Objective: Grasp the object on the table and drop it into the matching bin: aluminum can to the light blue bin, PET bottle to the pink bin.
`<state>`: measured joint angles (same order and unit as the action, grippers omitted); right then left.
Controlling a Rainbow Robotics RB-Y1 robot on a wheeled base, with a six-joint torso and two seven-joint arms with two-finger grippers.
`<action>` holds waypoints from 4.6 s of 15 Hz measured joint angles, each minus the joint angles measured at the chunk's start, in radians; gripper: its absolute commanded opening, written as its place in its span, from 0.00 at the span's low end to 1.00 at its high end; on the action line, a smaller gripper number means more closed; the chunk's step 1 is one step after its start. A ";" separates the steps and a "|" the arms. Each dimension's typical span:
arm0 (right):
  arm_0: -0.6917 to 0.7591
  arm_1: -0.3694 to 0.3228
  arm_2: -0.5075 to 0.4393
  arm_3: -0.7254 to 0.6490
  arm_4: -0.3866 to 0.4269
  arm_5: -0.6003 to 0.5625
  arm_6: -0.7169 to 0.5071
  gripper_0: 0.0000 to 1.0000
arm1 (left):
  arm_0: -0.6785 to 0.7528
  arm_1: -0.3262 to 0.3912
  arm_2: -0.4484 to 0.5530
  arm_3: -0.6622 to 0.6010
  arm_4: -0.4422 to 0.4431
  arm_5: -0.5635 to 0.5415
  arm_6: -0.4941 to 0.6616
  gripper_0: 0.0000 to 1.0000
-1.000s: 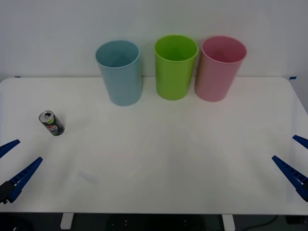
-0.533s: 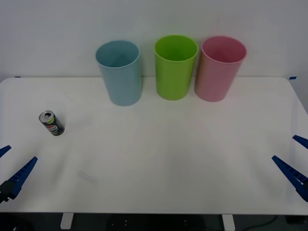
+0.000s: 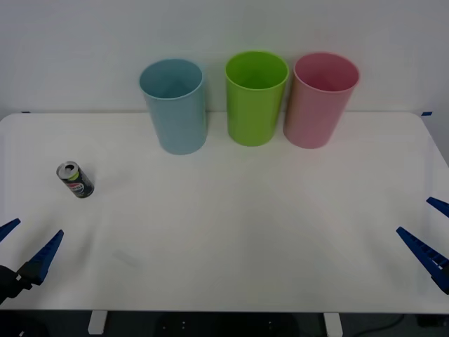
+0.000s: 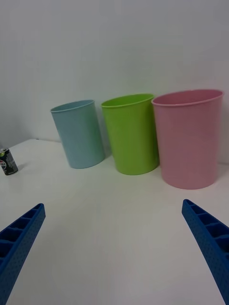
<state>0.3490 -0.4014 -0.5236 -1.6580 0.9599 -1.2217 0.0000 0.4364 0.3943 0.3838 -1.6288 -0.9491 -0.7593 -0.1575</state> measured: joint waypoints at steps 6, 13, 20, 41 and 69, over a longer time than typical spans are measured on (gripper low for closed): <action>0.000 0.000 0.000 0.000 0.000 0.000 0.000 1.00 | -0.017 0.000 -0.070 0.029 0.017 0.183 -0.051 1.00; 0.000 0.000 0.000 0.000 0.000 0.000 0.000 1.00 | -0.123 -0.006 -0.074 0.167 0.051 0.190 -0.052 1.00; 0.000 0.000 0.000 0.000 0.000 0.000 0.000 1.00 | -0.229 -0.038 -0.073 0.259 0.035 0.218 -0.067 1.00; 0.000 0.000 0.000 0.000 0.000 0.000 0.000 1.00 | -0.593 -0.092 -0.062 0.578 -0.102 0.338 -0.106 1.00; 0.000 0.000 0.000 0.000 0.000 0.000 0.000 1.00 | -0.675 -0.098 -0.070 0.644 -0.111 0.352 -0.128 0.00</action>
<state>0.3491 -0.4014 -0.5236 -1.6580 0.9599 -1.2217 0.0000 -0.2382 0.2968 0.3143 -0.9844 -1.0597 -0.4077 -0.2858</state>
